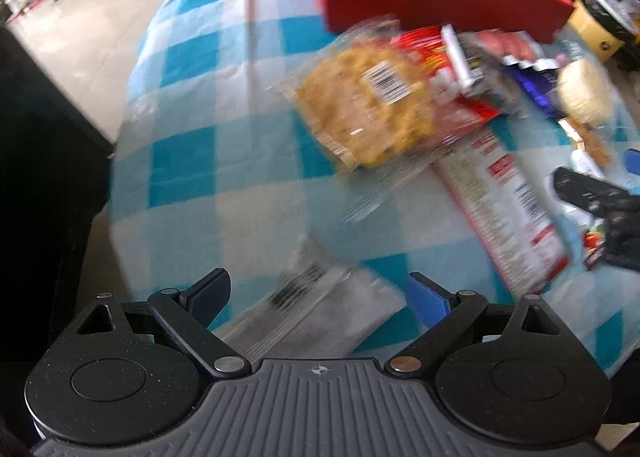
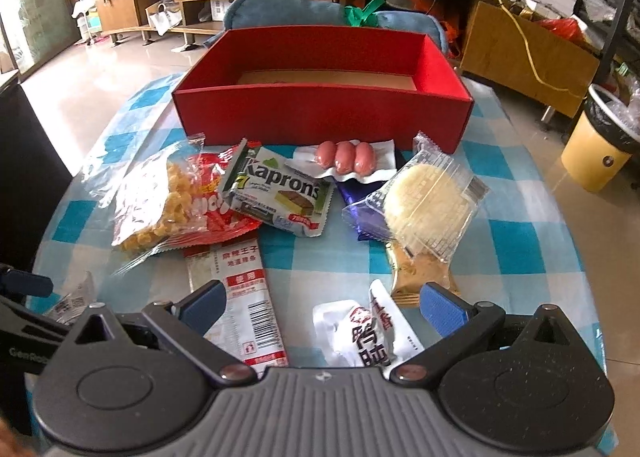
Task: Organize snacks
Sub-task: 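Lower the left tool to the silver packet while the right tool approaches the red-white strip packet, then close the left gripper on the silver packet while the right gripper closes on the strip packet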
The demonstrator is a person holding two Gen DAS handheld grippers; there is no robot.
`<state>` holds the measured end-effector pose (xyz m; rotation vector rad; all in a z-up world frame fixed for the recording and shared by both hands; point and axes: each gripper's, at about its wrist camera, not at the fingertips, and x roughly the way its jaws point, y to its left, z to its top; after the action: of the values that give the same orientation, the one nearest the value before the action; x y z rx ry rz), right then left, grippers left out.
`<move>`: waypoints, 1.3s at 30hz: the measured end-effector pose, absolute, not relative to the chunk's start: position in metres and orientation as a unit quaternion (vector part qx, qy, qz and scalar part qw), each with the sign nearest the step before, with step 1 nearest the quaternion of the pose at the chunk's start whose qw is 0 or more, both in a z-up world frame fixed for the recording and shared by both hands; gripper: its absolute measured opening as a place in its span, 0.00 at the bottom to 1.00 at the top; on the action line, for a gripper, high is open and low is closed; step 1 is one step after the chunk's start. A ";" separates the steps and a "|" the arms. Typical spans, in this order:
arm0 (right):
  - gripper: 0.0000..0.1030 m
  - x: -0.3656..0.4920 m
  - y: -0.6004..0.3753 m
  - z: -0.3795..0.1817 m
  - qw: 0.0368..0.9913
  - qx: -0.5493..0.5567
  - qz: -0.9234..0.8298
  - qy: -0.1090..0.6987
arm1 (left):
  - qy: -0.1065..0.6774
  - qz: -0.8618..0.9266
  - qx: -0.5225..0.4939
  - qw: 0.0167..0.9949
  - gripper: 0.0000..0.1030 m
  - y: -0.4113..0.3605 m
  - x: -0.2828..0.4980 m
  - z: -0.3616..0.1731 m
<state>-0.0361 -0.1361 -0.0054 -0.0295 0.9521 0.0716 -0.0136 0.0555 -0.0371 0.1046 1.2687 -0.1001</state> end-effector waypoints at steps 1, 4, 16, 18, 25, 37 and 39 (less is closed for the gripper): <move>0.98 -0.036 -0.135 -0.006 0.887 -0.014 0.038 0.460 | 0.587 -0.039 0.041 0.807 0.92 0.062 -0.016 -0.037; 0.98 -0.035 -0.131 -0.006 0.885 -0.012 0.050 0.462 | 0.575 -0.045 0.028 0.816 0.93 0.075 -0.017 -0.028; 0.98 -0.034 -0.123 -0.010 0.874 -0.011 0.085 0.477 | 0.596 -0.156 0.174 0.768 0.93 0.043 -0.025 -0.054; 0.98 -0.031 -0.117 -0.014 0.869 -0.017 0.097 0.485 | 0.599 -0.151 0.181 0.765 0.94 0.041 -0.024 -0.060; 0.89 -0.017 -0.086 -0.028 0.853 -0.069 0.146 0.496 | 0.604 -0.149 0.152 0.768 0.86 0.050 -0.031 -0.055; 0.75 -0.012 -0.064 -0.052 0.832 -0.114 0.167 0.517 | 0.596 -0.151 0.139 0.777 0.71 0.050 -0.035 -0.054; 0.73 -0.013 -0.064 -0.052 0.832 -0.117 0.167 0.516 | 0.595 -0.150 0.139 0.777 0.72 0.048 -0.036 -0.052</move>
<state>-0.0130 -0.0636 -0.0519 -0.2491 1.0936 0.3543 -0.0359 0.0478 -0.0523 0.3013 1.2873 -0.3242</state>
